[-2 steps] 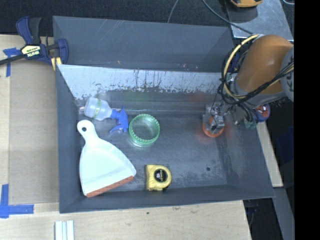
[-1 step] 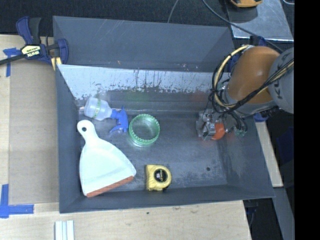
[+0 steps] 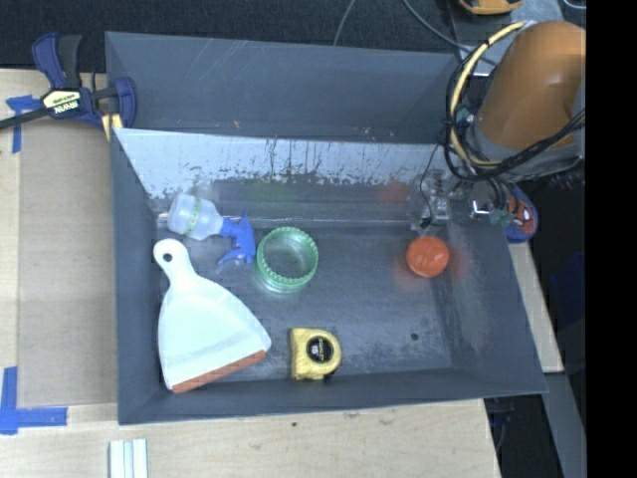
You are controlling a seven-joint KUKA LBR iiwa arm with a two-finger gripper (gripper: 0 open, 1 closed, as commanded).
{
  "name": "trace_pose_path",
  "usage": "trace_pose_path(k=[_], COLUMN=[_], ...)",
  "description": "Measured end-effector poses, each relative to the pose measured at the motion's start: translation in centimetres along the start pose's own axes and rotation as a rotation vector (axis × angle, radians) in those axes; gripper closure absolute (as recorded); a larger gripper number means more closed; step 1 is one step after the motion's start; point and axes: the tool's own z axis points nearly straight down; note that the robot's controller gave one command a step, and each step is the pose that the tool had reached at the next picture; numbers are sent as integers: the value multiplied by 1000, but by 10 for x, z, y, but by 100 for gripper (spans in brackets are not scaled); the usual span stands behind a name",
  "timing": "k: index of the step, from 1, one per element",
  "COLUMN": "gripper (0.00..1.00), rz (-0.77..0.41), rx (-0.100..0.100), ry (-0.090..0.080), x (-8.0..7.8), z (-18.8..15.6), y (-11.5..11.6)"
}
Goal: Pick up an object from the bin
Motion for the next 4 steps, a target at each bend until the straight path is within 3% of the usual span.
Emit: trace_pose_path(k=[1,2,3,4], gripper=[100,100,100,0], rz=[1,-163,-166,-165], rx=[-1,0,0,0], ry=[4,-6,-14,-12], x=[46,69,-3,-2], z=[61,-33,5,3], y=[31,18,24,24])
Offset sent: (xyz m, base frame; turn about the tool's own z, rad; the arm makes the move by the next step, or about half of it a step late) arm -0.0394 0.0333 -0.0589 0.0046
